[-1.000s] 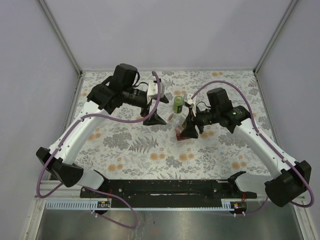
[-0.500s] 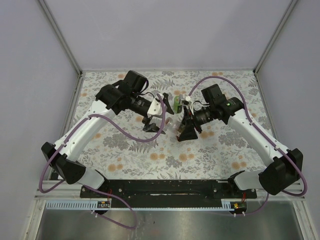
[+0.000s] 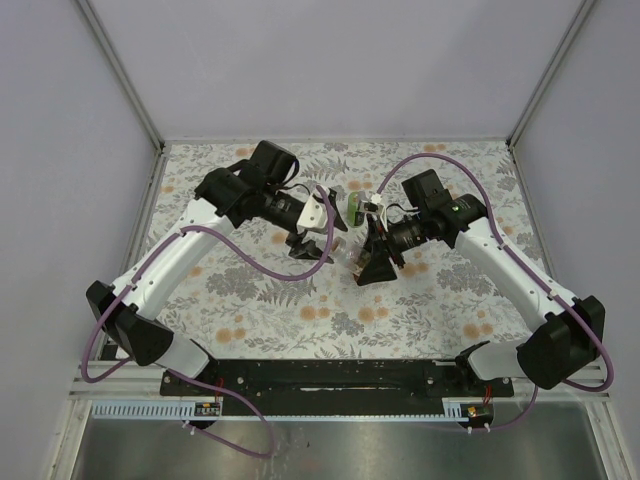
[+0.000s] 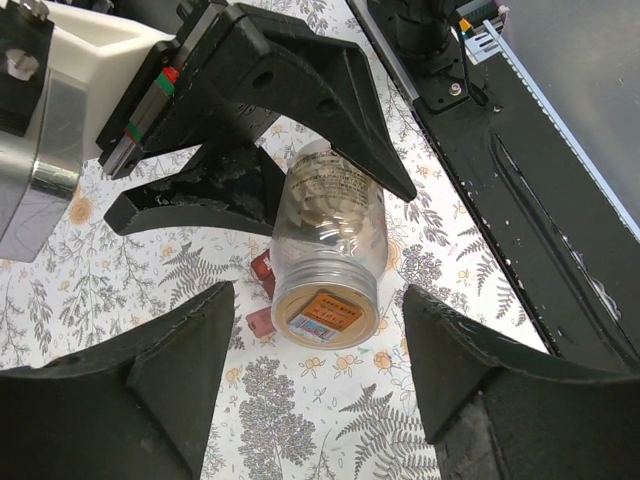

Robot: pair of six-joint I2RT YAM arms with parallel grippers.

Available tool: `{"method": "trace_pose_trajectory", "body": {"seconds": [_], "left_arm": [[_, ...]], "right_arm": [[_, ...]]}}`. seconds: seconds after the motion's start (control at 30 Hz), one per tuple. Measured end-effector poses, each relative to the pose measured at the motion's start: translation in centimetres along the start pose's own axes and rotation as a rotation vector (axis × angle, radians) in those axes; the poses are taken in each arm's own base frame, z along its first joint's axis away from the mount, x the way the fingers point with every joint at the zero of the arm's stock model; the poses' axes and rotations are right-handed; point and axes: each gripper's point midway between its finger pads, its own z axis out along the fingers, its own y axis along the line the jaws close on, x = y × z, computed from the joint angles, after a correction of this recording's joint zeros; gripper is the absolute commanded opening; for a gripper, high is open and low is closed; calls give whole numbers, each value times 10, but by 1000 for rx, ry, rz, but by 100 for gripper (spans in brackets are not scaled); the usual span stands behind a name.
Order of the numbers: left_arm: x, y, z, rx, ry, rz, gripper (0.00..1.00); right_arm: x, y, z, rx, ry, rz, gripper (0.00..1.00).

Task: Sort the pills into containers
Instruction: Unscrew the lid of the pill bottle.

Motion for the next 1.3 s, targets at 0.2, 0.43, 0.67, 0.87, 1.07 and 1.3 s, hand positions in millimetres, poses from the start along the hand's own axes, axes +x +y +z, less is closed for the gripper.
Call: {"method": "trace_pose_trajectory", "body": {"seconds": [0.2, 0.43, 0.67, 0.87, 1.07, 1.3], "left_arm": [[-1, 2, 1, -9, -5, -14, 47], [6, 3, 6, -14, -3, -55, 17], [5, 13, 7, -55, -16, -125, 5], [5, 30, 10, -134, -32, -245, 0], [2, 49, 10, -229, -56, -407, 0], [-1, 68, 9, -318, -76, -610, 0]], "right_arm": [[0, -1, 0, 5, 0, 1, 0], [0, -8, -3, 69, 15, 12, 0], [-4, -15, -15, 193, 19, -32, 0], [-9, -29, -31, 362, 25, -112, 0], [-16, -44, -45, 498, -2, -189, 0], [-23, -60, -56, 626, -47, -257, 0]]}}
